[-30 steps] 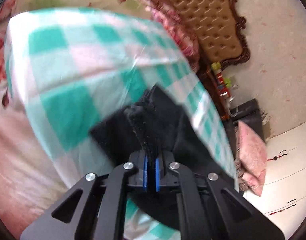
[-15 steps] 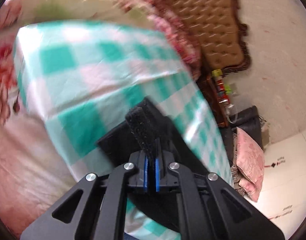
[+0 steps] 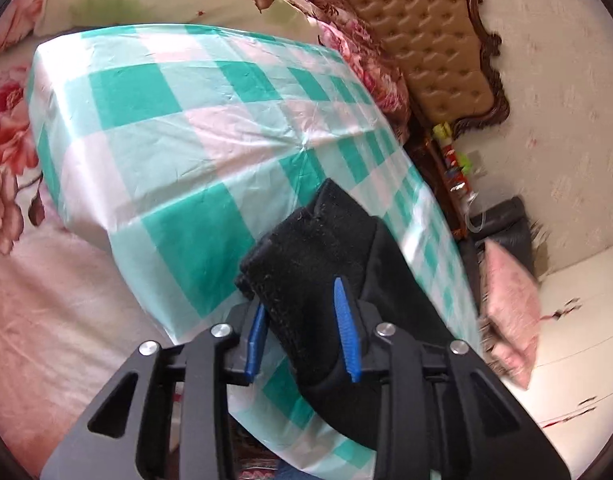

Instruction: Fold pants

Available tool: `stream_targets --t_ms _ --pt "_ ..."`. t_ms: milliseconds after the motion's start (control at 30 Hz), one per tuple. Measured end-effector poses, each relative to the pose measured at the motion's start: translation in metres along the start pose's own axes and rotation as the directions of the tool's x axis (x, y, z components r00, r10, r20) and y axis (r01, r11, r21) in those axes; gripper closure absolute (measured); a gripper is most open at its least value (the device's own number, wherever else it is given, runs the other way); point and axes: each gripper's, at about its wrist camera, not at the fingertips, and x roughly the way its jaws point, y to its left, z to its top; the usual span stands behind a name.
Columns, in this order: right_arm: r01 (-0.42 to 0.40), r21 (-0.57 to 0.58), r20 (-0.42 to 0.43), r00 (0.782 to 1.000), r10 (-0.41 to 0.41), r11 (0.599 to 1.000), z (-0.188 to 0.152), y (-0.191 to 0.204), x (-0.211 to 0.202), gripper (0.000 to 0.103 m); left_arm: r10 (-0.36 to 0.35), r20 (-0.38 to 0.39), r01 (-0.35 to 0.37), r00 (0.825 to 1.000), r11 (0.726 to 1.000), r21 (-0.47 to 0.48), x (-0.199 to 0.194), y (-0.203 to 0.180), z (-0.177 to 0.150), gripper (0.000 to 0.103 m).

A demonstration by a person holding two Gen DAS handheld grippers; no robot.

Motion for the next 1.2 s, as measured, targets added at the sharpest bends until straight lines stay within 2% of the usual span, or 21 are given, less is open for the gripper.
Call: stream_targets --t_ms 100,200,267,300,333,400,467,533,567,633,667,700,733,767,833,867,933,1000,1100,1133,1200 --pt "0.039 -0.026 0.022 0.999 -0.038 0.999 -0.005 0.003 0.000 0.071 0.066 0.021 -0.067 0.998 0.994 0.091 0.005 -0.013 0.005 0.097" --pt "0.080 -0.054 0.041 0.996 -0.078 0.995 -0.008 0.010 0.000 0.071 0.107 0.120 -0.133 0.987 0.962 0.239 -0.003 -0.045 0.008 0.097" --pt "0.103 -0.065 0.050 0.994 -0.099 0.993 -0.011 0.013 0.001 0.070 0.156 0.133 -0.186 0.979 0.948 0.258 0.005 -0.050 0.012 0.097" --pt "0.122 -0.076 0.059 0.991 -0.117 0.990 -0.012 0.015 0.000 0.067 0.183 0.111 -0.205 0.977 0.948 0.242 0.012 -0.045 0.014 0.092" --pt "0.152 -0.088 0.070 0.987 -0.146 0.985 -0.013 0.016 -0.001 0.058 0.219 0.098 -0.236 0.971 0.943 0.233 0.018 -0.039 0.014 0.087" --pt "0.202 -0.103 0.086 0.977 -0.194 0.974 -0.015 0.016 -0.007 0.045 0.286 0.131 -0.308 0.949 0.928 0.208 0.014 -0.032 0.012 0.054" --pt "0.225 -0.101 0.100 0.971 -0.215 0.969 -0.015 0.012 -0.018 0.036 0.272 0.211 -0.314 0.939 0.928 0.200 -0.004 -0.035 0.010 0.052" --pt "0.298 -0.105 0.154 0.947 -0.281 0.949 -0.013 0.012 -0.038 0.029 0.282 0.315 -0.367 0.906 0.894 0.255 -0.018 -0.055 0.006 0.045" --pt "0.380 -0.110 0.206 0.913 -0.353 0.918 -0.011 0.017 -0.050 0.029 0.273 0.373 -0.395 0.887 0.868 0.302 -0.021 -0.072 0.002 0.040" --pt "0.478 -0.137 0.296 0.855 -0.425 0.868 -0.007 0.031 -0.066 0.027 0.220 0.453 -0.419 0.864 0.813 0.404 -0.020 -0.102 -0.010 0.032" --pt "0.486 -0.164 0.335 0.846 -0.415 0.858 -0.005 0.042 -0.072 0.026 0.178 0.471 -0.421 0.864 0.769 0.482 -0.012 -0.121 -0.020 0.028" --pt "0.479 -0.186 0.357 0.846 -0.395 0.858 -0.002 0.051 -0.074 0.025 0.156 0.445 -0.406 0.882 0.731 0.549 -0.001 -0.136 -0.028 0.028" --pt "0.459 -0.223 0.379 0.854 -0.358 0.860 0.001 0.065 -0.072 0.024 0.145 0.375 -0.365 0.915 0.694 0.621 0.020 -0.152 -0.035 0.028" --pt "0.443 -0.250 0.386 0.861 -0.331 0.861 0.003 0.073 -0.069 0.024 0.147 0.333 -0.339 0.932 0.681 0.649 0.032 -0.159 -0.040 0.029" --pt "0.414 -0.335 0.408 0.873 -0.266 0.846 0.008 0.100 -0.051 0.024 0.151 0.177 -0.233 0.973 0.667 0.708 0.070 -0.176 -0.046 0.050" --pt "0.422 -0.360 0.425 0.868 -0.257 0.832 0.010 0.113 -0.041 0.024 0.145 0.115 -0.183 0.983 0.674 0.716 0.084 -0.179 -0.047 0.072" --pt "0.419 -0.399 0.465 0.859 -0.214 0.816 0.016 0.133 -0.019 0.024 0.175 0.045 -0.155 0.984 0.695 0.702 0.113 -0.181 -0.046 0.076" --pt "0.446 -0.398 0.469 0.850 -0.241 0.801 0.026 0.144 0.010 0.024 0.276 0.077 -0.254 0.958 0.694 0.674 0.138 -0.174 -0.036 0.076" --pt "0.482 -0.374 0.406 0.853 -0.327 0.793 0.046 0.139 0.050 0.032 0.304 0.111 -0.307 0.946 0.736 0.603 0.141 -0.166 -0.018 0.076" --pt "0.486 -0.363 0.381 0.856 -0.349 0.795 0.048 0.135 0.057 0.033 0.298 0.162 -0.334 0.941 0.730 0.596 0.130 -0.172 -0.018 0.075" --pt "0.447 -0.346 0.328 0.881 -0.341 0.825 0.050 0.124 0.067 0.033 0.270 0.201 -0.336 0.942 0.714 0.614 0.115 -0.184 -0.028 0.074"
